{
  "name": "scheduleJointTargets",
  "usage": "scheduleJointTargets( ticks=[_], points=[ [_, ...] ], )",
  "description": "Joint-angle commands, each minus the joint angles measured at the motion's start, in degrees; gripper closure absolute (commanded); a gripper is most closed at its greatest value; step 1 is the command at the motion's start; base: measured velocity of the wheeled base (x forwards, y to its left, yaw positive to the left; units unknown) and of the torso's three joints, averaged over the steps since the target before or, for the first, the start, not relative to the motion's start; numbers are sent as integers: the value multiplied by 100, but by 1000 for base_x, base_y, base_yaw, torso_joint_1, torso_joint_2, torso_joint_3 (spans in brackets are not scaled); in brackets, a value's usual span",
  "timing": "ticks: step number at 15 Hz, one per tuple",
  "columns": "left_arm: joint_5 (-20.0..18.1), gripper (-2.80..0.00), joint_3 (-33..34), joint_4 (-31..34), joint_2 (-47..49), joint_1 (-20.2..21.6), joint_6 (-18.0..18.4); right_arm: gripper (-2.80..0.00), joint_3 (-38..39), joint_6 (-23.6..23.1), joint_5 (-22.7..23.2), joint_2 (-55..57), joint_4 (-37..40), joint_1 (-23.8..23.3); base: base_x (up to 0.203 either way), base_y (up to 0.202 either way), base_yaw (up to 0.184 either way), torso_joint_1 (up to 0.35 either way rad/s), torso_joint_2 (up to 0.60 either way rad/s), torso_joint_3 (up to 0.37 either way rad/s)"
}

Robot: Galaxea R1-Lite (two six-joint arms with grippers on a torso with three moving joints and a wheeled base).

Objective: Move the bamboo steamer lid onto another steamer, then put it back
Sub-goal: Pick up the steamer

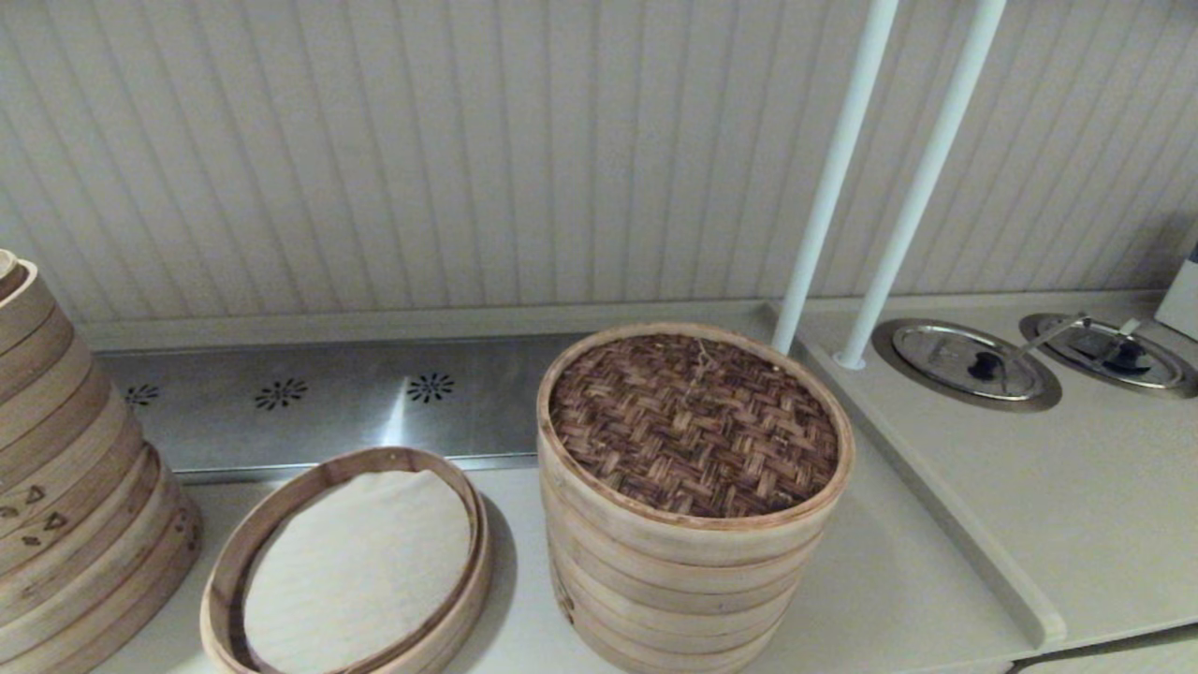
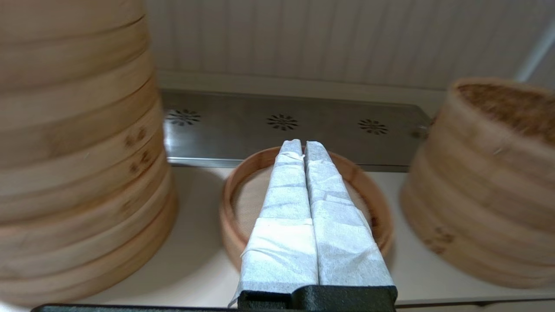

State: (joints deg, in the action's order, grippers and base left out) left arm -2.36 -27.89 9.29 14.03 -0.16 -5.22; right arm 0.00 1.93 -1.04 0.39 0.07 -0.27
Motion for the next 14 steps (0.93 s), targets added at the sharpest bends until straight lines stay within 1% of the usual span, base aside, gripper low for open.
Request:
scheduleJointTargets(
  ticks=[1, 3, 4, 5, 6, 7, 8, 9, 10, 11, 12, 13, 14],
  points=[
    [-312, 0, -893, 67, 1726, 0, -228, 0, 18, 1, -1, 5, 1, 0, 0, 0, 0, 0, 0, 0],
    [-859, 0, -1896, 263, 2874, -16, -599, 0, 19, 1, -1, 5, -6, 0, 0, 0, 0, 0, 0, 0],
    [-1113, 0, -2502, 486, 3339, -102, -711, 0, 18, 1, -1, 5, 1, 0, 0, 0, 0, 0, 0, 0],
    [-1311, 0, -3191, 842, 3801, -359, -816, 0, 22, 1, -1, 5, -3, 0, 0, 0, 0, 0, 0, 0],
    [-1422, 0, -3857, 1273, 4284, -843, -948, 0, 18, 1, -1, 5, 1, 0, 0, 0, 0, 0, 0, 0],
    [-1443, 0, -4313, 1609, 4658, -1424, -1098, 0, 25, 1, -1, 0, -3, 0, 0, 0, 0, 0, 0, 0],
    [-1343, 0, -4654, 1843, 5028, -2102, -1241, 0, 18, 1, -1, 5, 1, 0, 0, 0, 0, 0, 0, 0],
    [-1106, 0, -4886, 1961, 5393, -2731, -1332, 0, 26, 1, -1, 5, 1, 0, 0, 0, 0, 0, 0, 0],
    [-715, 0, -5099, 1992, 5834, -3368, -1402, 0, 18, 1, -1, 5, 1, 0, 0, 0, 0, 0, 0, 0],
    [-184, 0, -5298, 1930, 6332, -3921, -1456, 0, 21, 1, -1, 5, -4, 0, 0, 0, 0, 0, 0, 0],
    [365, 0, -5496, 1795, 6793, -4306, -1490, 0, 18, 1, -1, 5, 1, 0, 0, 0, 0, 0, 0, 0],
    [755, 0, -5692, 1678, 7181, -4590, -1508, 0, 18, 1, -1, 5, -1, 0, 0, 0, 0, 0, 0, 0],
    [1040, 0, -5981, 1596, 7584, -4862, -1522, 0, 18, 1, -1, 5, -7, 0, 0, 0, 0, 0, 0, 0]
  ],
)
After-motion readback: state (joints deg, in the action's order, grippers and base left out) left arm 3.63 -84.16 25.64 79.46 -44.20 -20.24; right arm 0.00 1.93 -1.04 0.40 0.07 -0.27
